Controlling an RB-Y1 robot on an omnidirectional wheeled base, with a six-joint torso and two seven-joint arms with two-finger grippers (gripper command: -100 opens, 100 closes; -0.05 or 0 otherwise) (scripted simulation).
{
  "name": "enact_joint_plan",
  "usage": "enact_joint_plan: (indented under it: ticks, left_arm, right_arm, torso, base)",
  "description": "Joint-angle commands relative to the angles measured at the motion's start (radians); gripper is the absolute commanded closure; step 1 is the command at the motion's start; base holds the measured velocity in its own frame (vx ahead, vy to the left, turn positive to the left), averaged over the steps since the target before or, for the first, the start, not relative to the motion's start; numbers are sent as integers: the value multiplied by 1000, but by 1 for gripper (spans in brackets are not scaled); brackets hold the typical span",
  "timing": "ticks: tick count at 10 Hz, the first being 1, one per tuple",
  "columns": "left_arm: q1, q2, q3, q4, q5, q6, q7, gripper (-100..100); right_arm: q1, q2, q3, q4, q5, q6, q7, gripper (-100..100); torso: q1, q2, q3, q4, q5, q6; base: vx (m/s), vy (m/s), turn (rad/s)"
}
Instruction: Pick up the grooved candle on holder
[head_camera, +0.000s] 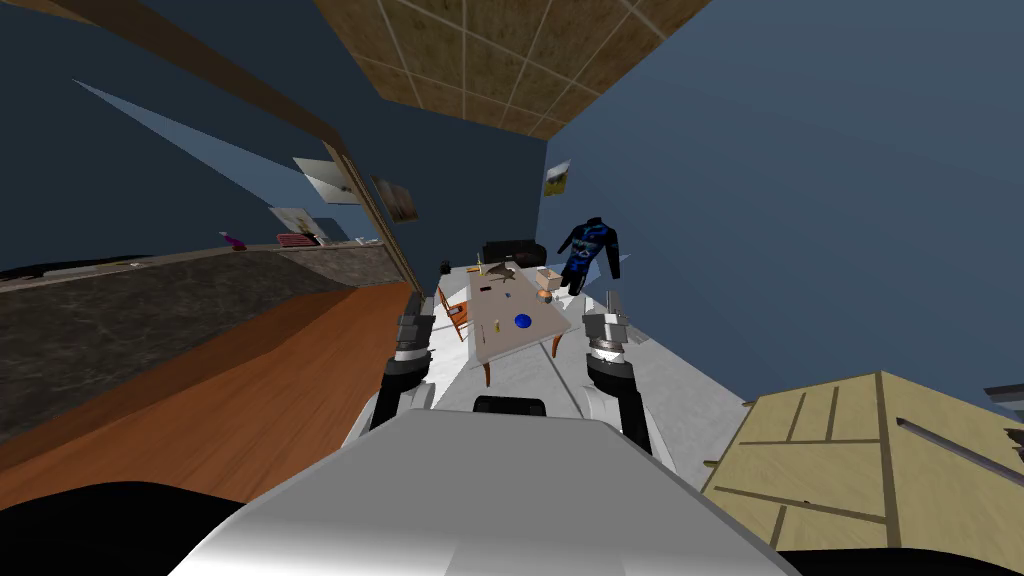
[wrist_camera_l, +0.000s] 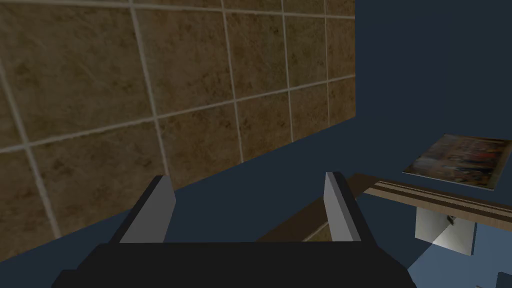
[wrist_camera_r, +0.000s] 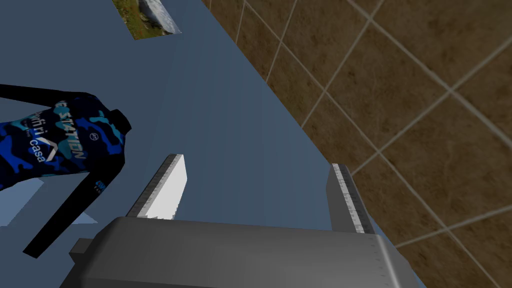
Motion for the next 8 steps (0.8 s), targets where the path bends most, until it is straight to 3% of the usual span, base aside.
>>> enact_joint_plan:
  ticks: [1,6,7,8]
  left_arm:
    - [-14,32,25,34,-8,10,2,-100]
    - [-58,83,109,151,-32,45,-5,-100]
    - [-58,83,109,159,-32,45,-5,-100]
    - [-71,92,132,195,-38,55,-9,-100]
  right_arm:
    - [0,0,0,0,0,0,0,0]
    - [0,0,0,0,0,0,0,0]
    - [0,0,0,0,0,0,0,0]
    - [0,0,0,0,0,0,0,0]
  torso:
    - [0,0,0,0,0,0]
    - [-10,-1,-1,0,-2,0]
    - [-10,-1,-1,0,-2,0]
    - [-7,-1,-1,0,-2,0]
  base:
    - [-2,-87,-67]
    - [21,-147,-61]
    - [12,-90,-17]
    - [15,-78,-69]
